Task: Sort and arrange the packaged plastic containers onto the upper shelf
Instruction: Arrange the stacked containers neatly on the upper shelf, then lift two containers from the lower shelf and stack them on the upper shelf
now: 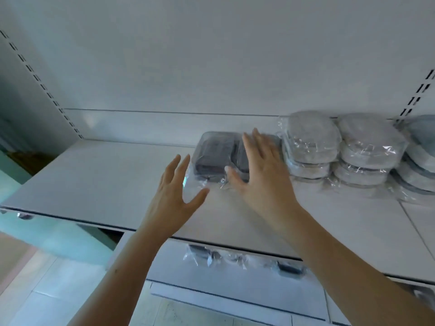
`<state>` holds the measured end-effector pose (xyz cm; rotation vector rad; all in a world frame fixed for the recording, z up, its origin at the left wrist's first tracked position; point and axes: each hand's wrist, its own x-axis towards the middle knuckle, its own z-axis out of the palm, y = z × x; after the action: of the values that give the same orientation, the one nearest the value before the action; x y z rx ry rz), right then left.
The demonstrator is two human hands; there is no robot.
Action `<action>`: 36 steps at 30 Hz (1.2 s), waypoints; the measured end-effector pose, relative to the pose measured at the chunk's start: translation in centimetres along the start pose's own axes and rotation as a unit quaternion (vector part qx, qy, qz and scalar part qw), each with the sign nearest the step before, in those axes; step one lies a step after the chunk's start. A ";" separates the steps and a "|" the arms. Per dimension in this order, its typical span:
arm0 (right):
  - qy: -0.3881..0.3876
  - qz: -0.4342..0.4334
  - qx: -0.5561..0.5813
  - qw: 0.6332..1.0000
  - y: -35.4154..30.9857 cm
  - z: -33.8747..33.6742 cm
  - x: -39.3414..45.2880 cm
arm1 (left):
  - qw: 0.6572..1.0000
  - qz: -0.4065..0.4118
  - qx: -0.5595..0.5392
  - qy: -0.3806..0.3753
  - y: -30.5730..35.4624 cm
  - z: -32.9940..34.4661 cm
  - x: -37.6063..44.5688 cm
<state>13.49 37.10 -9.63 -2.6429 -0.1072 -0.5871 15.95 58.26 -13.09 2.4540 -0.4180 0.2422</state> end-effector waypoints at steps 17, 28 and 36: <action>0.284 -0.103 0.072 0.951 -13.4 6.3 -7.9 | 0.991 0.119 -0.048 -0.033 -13.4 4.9 -17.7; -0.029 0.109 -0.013 0.994 -11.1 29.2 -16.4 | 0.961 -0.121 -0.015 -0.249 -29.1 10.4 -22.3; -0.157 0.338 -0.130 0.919 -3.0 46.6 -11.6 | 0.959 -0.205 -0.095 -0.169 -36.8 17.1 -22.7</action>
<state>20.48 59.78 -51.49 -2.7448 0.8110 0.0647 8.99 80.81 -53.21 2.3249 -0.0605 -0.3802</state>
